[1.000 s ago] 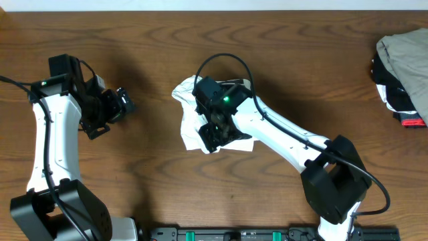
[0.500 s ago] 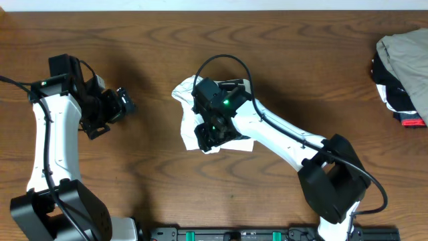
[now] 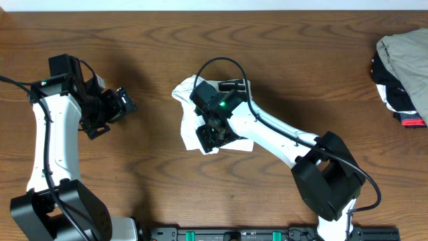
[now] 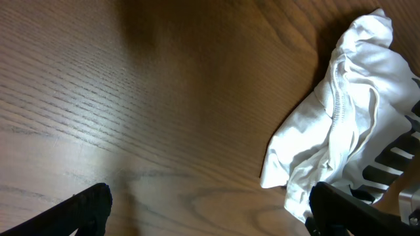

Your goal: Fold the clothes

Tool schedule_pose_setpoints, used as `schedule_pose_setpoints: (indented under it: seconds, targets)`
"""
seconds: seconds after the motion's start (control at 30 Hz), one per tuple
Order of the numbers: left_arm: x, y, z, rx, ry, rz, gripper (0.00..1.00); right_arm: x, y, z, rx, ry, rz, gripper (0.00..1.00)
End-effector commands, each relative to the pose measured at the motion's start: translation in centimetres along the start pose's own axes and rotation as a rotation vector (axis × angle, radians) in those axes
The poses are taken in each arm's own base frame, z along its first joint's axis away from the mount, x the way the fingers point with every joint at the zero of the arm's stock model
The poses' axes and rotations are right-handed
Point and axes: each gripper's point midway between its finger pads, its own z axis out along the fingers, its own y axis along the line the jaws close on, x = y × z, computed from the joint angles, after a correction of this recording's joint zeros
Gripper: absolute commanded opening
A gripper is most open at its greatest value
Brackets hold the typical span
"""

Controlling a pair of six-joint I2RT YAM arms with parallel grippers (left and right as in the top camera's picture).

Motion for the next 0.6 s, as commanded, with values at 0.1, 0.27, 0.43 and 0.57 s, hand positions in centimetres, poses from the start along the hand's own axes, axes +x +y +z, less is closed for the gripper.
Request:
schedule_pose_setpoints:
  seconds: [0.1,0.27,0.43,0.57]
  targets:
    - [-0.2,-0.3,-0.3,0.011,-0.007,-0.005,0.98,0.5,-1.1,0.3,0.005,0.037,0.019,0.58]
    - [-0.2,-0.3,-0.3,0.011,-0.007,-0.005,0.98,1.0,0.9,0.5,-0.053,0.047,-0.013,0.59]
    - [-0.2,-0.3,-0.3,0.011,-0.007,-0.005,0.98,0.9,2.0,1.1,-0.074,0.045,0.001,0.59]
    - [-0.2,-0.3,-0.3,0.011,-0.007,-0.005,0.98,1.0,2.1,1.4,-0.085,0.054,0.002,0.58]
